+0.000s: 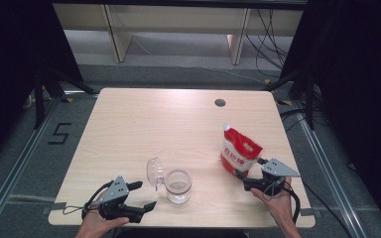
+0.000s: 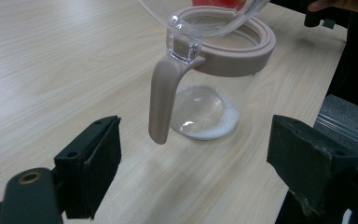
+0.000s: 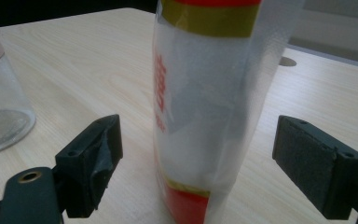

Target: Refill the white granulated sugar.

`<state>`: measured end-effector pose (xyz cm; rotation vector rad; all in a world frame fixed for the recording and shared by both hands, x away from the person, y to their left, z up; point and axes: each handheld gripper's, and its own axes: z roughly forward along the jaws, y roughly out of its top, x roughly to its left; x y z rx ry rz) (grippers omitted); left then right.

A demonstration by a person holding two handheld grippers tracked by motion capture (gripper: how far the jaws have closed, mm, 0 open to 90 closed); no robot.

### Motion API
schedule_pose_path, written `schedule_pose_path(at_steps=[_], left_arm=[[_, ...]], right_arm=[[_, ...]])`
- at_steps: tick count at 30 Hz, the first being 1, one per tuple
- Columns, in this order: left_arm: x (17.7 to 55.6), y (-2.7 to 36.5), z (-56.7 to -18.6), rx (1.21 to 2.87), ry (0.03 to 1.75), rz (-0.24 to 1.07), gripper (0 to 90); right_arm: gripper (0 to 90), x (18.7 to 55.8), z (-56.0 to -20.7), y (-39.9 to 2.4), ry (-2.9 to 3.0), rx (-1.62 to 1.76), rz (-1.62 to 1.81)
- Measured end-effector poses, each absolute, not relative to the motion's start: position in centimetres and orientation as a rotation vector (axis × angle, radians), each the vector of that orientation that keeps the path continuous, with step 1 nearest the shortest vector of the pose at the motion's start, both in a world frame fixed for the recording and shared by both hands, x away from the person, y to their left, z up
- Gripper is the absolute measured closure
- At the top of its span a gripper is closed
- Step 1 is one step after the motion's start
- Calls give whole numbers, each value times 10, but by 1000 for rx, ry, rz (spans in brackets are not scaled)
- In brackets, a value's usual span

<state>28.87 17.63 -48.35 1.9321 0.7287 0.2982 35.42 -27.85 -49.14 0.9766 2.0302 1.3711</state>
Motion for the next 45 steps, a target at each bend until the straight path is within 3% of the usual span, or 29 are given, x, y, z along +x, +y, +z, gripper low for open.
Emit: schedule_pose_path(at_steps=[20,45], left_arm=[[288,174,-485,1913,750,273,172],[289,175,-485,1939,719,298,176]], right_arm=[[189,374,-502,-270,1984,962,1501],[355,384,-507,-269,1991,882,1535]])
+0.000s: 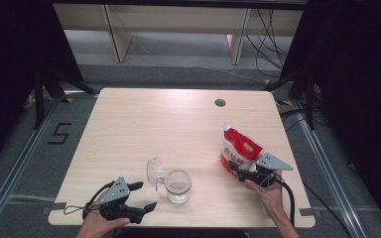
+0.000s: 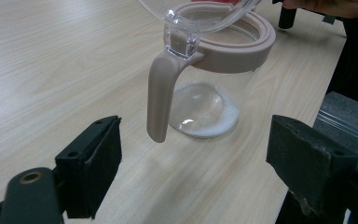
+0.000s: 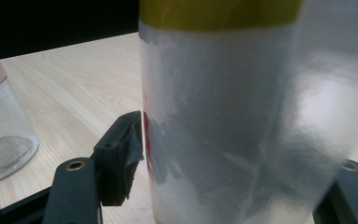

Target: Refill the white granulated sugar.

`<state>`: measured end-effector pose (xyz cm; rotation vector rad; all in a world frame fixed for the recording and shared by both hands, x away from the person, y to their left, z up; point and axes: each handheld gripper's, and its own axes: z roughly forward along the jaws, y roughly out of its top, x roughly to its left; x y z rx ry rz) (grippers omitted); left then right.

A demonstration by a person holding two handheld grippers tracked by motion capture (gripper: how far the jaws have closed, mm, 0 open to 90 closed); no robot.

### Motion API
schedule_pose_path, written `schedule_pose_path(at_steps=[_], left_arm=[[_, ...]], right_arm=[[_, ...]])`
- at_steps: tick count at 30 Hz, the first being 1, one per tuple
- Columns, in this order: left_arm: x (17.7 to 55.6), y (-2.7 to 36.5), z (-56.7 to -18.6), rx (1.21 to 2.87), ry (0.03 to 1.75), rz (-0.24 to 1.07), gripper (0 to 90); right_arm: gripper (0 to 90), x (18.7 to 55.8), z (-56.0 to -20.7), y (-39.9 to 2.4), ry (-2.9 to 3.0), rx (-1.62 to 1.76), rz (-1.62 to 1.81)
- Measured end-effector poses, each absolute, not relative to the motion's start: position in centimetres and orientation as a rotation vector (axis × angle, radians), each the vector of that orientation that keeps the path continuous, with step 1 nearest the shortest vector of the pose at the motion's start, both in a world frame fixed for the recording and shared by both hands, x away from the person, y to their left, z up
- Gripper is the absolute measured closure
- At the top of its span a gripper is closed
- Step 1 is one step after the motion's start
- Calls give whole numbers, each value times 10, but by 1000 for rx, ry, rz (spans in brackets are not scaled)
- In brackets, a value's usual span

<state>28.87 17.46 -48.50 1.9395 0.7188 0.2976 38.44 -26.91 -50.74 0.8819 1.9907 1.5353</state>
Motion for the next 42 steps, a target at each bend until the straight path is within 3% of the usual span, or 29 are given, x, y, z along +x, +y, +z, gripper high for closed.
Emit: schedule_pose_path(at_steps=[13,42], left_arm=[[287,173,-485,1935,739,286,177],[287,172,-487,1948,723,275,178]], right_arm=[[437,387,-508,-268,1930,865,1547],[445,390,-512,-268,1938,836,1588]])
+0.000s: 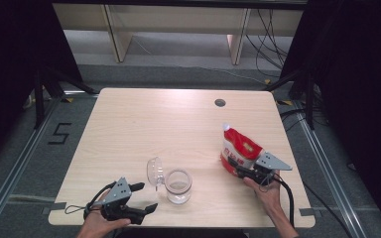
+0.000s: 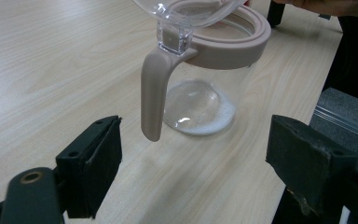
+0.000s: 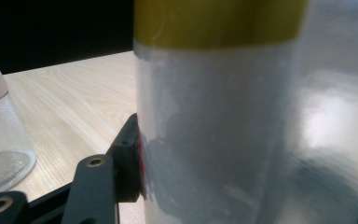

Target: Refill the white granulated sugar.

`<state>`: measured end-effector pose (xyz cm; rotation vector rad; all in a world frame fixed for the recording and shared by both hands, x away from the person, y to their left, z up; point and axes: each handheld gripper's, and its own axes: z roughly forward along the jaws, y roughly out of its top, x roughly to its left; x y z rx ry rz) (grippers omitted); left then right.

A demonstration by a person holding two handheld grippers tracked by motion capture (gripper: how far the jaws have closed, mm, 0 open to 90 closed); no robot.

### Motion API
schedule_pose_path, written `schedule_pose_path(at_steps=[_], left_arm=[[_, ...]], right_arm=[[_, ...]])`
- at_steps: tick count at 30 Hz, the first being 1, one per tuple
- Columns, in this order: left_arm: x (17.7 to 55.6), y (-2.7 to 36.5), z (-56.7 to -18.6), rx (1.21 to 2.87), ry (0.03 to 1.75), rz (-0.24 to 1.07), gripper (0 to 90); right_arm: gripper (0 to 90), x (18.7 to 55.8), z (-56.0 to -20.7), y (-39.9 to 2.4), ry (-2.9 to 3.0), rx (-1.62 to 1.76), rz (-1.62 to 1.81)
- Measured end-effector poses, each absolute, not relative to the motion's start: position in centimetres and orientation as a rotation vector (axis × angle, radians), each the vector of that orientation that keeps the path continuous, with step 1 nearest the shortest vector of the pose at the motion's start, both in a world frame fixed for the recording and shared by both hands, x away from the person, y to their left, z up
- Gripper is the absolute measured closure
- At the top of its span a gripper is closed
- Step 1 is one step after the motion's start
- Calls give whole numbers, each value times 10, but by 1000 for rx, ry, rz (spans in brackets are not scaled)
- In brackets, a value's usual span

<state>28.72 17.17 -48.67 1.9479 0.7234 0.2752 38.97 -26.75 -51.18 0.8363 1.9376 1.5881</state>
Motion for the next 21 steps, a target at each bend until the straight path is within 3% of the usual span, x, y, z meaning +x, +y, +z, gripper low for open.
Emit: schedule_pose_path(at_steps=[21], left_arm=[[287,171,-487,1947,720,274,181]], right_arm=[[451,387,-513,-267,1954,883,1585]])
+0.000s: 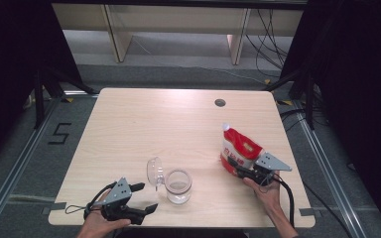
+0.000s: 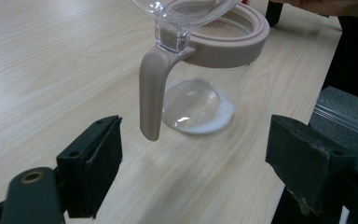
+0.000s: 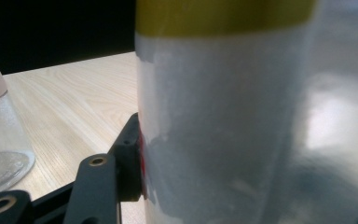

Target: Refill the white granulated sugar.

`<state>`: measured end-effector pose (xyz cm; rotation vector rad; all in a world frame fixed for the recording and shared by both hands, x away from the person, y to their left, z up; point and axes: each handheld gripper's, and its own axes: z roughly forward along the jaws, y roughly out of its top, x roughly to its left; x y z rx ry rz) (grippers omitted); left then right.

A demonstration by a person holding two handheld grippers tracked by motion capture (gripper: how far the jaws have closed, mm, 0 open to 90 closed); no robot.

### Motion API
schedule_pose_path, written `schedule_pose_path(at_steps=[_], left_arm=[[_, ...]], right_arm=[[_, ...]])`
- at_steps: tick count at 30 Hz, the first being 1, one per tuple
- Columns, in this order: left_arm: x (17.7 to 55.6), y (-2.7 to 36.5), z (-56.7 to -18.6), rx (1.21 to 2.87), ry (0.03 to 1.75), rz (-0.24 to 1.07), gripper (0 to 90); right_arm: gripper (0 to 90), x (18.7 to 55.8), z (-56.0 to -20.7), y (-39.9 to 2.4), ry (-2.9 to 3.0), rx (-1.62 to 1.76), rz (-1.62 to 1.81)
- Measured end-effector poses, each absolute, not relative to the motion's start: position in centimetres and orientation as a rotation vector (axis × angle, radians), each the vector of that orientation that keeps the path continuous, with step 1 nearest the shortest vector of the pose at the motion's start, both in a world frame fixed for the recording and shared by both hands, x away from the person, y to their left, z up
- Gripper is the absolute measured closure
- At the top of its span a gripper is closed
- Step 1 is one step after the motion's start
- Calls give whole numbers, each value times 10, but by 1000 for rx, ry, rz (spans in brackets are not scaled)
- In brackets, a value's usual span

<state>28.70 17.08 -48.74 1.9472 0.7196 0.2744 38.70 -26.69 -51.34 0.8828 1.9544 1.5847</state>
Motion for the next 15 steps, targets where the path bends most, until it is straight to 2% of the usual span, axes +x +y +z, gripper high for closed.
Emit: schedule_pose_path(at_steps=[3,15], left_arm=[[287,171,-487,1951,722,276,181],[288,173,-486,1962,682,280,182]], right_arm=[[452,392,-515,-267,1939,807,1589],[460,389,-515,-267,1949,847,1600]])
